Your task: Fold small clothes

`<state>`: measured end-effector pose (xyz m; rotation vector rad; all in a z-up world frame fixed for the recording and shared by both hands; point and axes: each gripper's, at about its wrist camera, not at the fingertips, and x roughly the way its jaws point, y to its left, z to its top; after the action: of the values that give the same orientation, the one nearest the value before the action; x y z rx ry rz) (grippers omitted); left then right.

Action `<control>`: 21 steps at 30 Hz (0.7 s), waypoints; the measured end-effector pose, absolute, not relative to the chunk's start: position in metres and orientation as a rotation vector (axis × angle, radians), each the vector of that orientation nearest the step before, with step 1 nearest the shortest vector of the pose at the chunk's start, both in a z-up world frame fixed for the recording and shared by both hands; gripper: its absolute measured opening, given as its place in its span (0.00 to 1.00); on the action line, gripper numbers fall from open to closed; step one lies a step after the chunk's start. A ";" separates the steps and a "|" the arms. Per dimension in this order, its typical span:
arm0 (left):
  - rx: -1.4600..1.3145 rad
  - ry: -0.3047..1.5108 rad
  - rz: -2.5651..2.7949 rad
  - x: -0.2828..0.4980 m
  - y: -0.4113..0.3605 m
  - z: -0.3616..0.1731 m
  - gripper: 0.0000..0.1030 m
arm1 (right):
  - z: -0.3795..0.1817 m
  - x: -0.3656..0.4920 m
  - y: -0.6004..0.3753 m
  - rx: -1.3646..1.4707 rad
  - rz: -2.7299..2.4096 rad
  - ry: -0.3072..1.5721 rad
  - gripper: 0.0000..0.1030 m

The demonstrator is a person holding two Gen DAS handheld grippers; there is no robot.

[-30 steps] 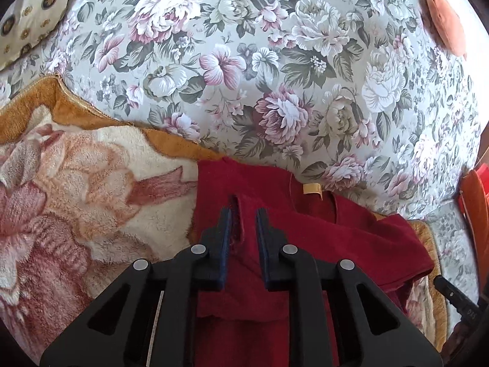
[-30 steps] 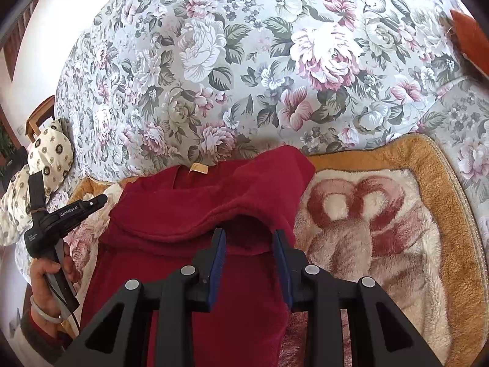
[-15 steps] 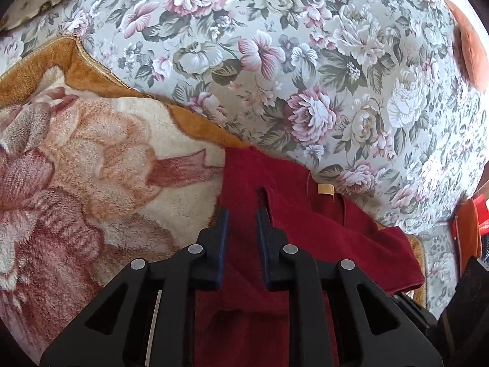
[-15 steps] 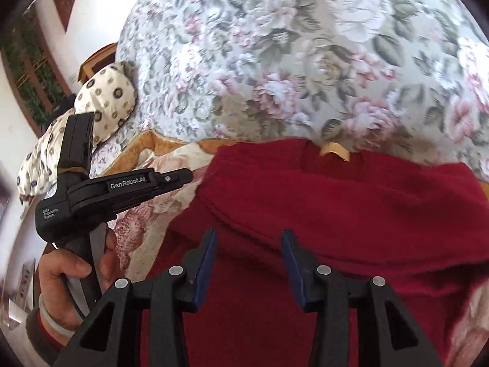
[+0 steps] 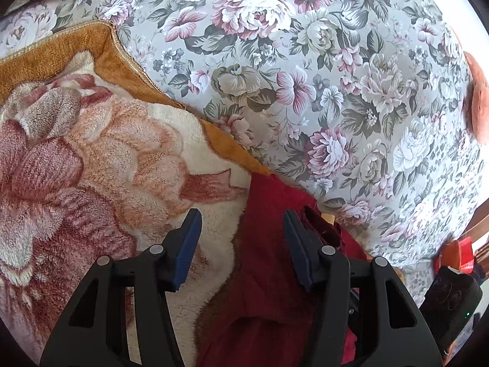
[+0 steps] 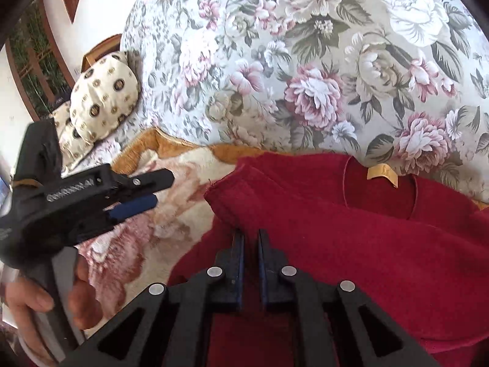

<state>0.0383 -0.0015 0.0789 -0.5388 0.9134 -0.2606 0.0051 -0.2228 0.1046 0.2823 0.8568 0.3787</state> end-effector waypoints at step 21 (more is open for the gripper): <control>-0.271 0.966 -0.452 0.018 -0.086 0.067 0.62 | 0.121 -0.065 -0.383 0.230 -0.154 0.926 0.38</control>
<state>0.0176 -0.0861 0.0675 -0.2713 0.9660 -0.4524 -0.0648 -0.3830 0.1210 0.2303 0.9265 -0.1537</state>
